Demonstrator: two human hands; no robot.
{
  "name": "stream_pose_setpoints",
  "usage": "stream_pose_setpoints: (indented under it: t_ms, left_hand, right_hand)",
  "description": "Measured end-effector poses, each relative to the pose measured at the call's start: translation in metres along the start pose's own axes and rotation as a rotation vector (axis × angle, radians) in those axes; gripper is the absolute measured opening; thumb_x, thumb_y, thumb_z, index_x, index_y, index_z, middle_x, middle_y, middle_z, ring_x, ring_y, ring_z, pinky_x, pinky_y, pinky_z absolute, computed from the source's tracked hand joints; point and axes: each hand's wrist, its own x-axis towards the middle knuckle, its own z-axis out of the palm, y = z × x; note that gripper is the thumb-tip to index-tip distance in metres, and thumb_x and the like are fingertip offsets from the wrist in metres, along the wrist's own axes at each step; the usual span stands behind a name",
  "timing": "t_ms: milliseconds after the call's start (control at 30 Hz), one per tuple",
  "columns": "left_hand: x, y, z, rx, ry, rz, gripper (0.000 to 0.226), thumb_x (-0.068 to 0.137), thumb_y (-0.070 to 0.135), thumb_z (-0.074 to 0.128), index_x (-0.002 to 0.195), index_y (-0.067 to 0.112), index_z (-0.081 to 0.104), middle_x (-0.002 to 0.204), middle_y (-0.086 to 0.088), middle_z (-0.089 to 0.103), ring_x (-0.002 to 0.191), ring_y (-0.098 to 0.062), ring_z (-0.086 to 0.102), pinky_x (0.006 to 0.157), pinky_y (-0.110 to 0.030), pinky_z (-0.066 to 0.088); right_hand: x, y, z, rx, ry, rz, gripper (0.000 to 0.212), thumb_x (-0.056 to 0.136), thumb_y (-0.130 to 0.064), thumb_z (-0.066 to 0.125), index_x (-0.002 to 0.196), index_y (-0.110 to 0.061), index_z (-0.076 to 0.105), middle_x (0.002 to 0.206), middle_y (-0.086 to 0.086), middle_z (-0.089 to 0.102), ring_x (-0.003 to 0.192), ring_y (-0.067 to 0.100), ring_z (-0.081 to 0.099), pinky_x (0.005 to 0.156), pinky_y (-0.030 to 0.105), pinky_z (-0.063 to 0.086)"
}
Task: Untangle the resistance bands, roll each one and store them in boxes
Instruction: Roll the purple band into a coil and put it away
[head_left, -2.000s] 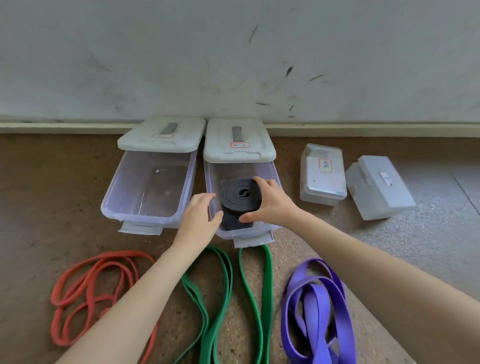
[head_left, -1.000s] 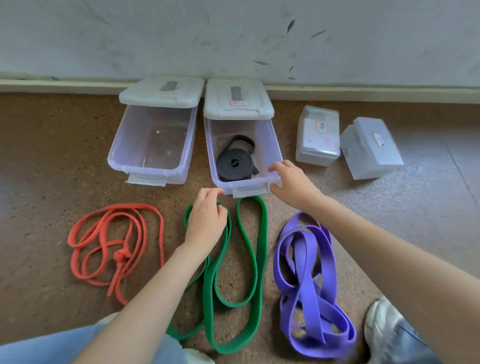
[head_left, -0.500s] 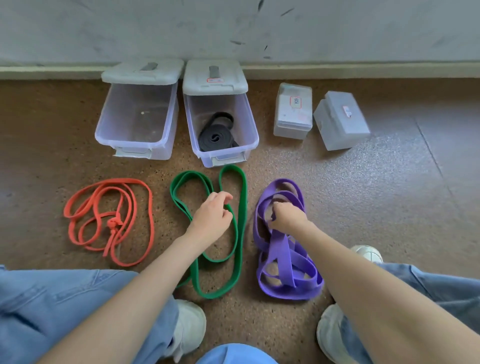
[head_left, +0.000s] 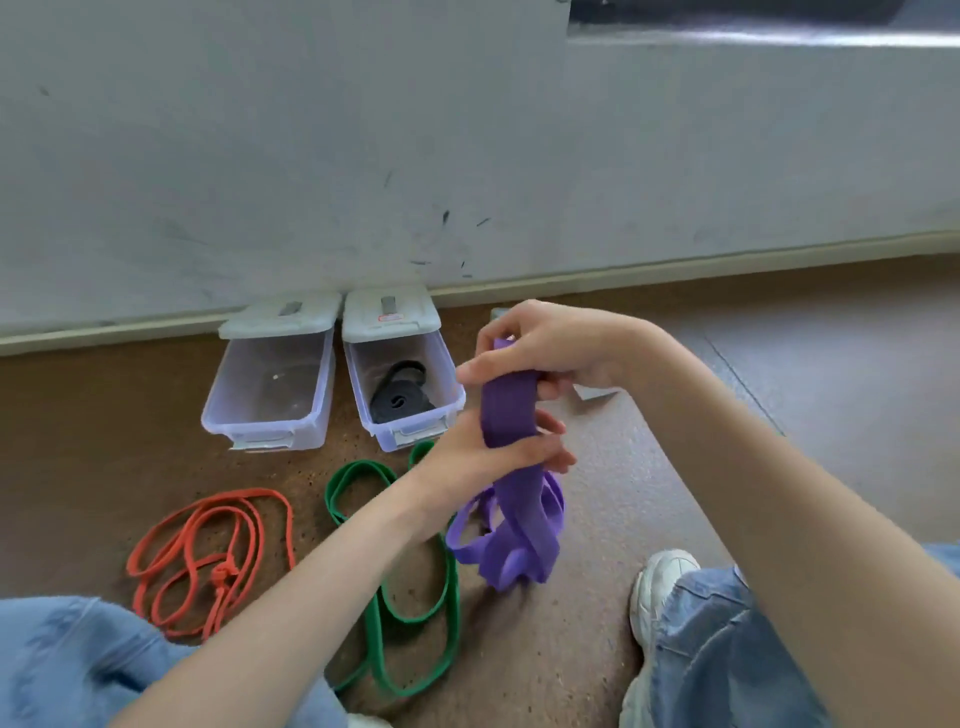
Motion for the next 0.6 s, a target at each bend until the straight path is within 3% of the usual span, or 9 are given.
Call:
stream_pose_setpoints:
  t_ms: [100,233,300,400,467,533,600]
  left_hand:
    - [-0.009,0.028,-0.003,0.196,-0.062,0.066,0.012,0.083,0.007,0.068,0.093,0.005,0.063,0.084,-0.013,0.072,0.080,-0.023,0.069,0.075,-0.029,0.056]
    - [-0.014,0.035,-0.011,0.649,-0.060,0.085,0.019,0.081,0.010,0.070,0.089,-0.005,0.062,0.091,-0.022,0.067,0.087,-0.034,0.063,0.084,-0.045,0.051]
    - [-0.018,0.043,-0.015,0.658,-0.060,0.092,0.006,0.084,0.005,0.065,0.083,0.000,0.061,0.083,-0.018,0.068,0.079,-0.028,0.065,0.082,-0.046,0.051]
    - [-0.018,0.076,-0.023,0.284,0.036,0.222,0.020,0.085,-0.004,0.060,0.091,0.015,0.055,0.070,-0.004,0.065,0.066,-0.010,0.064,0.067,-0.029,0.053]
    - [-0.017,0.102,-0.026,0.081,0.094,0.308,0.020,0.081,0.012,0.064,0.098,0.015,0.052,0.064,0.002,0.063,0.059,-0.009,0.060,0.060,-0.022,0.051]
    - [-0.015,0.118,-0.025,0.197,0.097,0.302,0.025,0.078,0.020,0.068,0.095,0.015,0.050,0.055,0.008,0.059,0.048,-0.005,0.052,0.053,-0.018,0.045]
    - [-0.016,0.124,-0.022,0.524,-0.039,0.182,0.028,0.078,0.015,0.073,0.095,0.018,0.051,0.050,0.014,0.058,0.041,-0.001,0.048,0.046,-0.013,0.040]
  right_hand:
    - [-0.033,-0.021,-0.006,0.019,0.145,-0.168,0.026,0.078,-0.033,0.073,0.075,-0.011,0.059,0.049,-0.008,0.054,0.040,0.005,0.045,0.034,0.014,0.032]
    - [-0.059,-0.034,-0.012,0.099,0.359,-0.307,0.020,0.078,-0.026,0.074,0.067,-0.016,0.060,0.055,-0.003,0.057,0.045,0.011,0.049,0.035,0.017,0.036]
    - [-0.069,-0.034,-0.020,0.149,0.496,-0.317,0.018,0.079,-0.026,0.072,0.073,-0.013,0.061,0.062,0.000,0.060,0.051,0.016,0.053,0.037,0.019,0.040]
    - [-0.083,-0.026,-0.033,-0.284,0.554,-0.142,0.017,0.083,-0.031,0.068,0.082,-0.014,0.064,0.080,0.004,0.065,0.073,0.023,0.061,0.057,0.017,0.046]
    - [-0.088,-0.019,-0.037,-0.535,0.582,-0.027,0.015,0.086,-0.026,0.064,0.094,-0.014,0.067,0.099,0.005,0.067,0.089,0.021,0.060,0.072,0.021,0.044]
    - [-0.093,-0.020,-0.036,-0.374,0.718,-0.152,0.020,0.089,-0.020,0.061,0.109,-0.017,0.063,0.110,0.000,0.063,0.101,0.016,0.059,0.083,0.023,0.044]
    - [-0.097,-0.026,-0.033,-0.155,0.576,-0.347,0.035,0.088,-0.024,0.062,0.122,-0.024,0.054,0.115,-0.010,0.059,0.109,0.008,0.057,0.092,0.024,0.046]
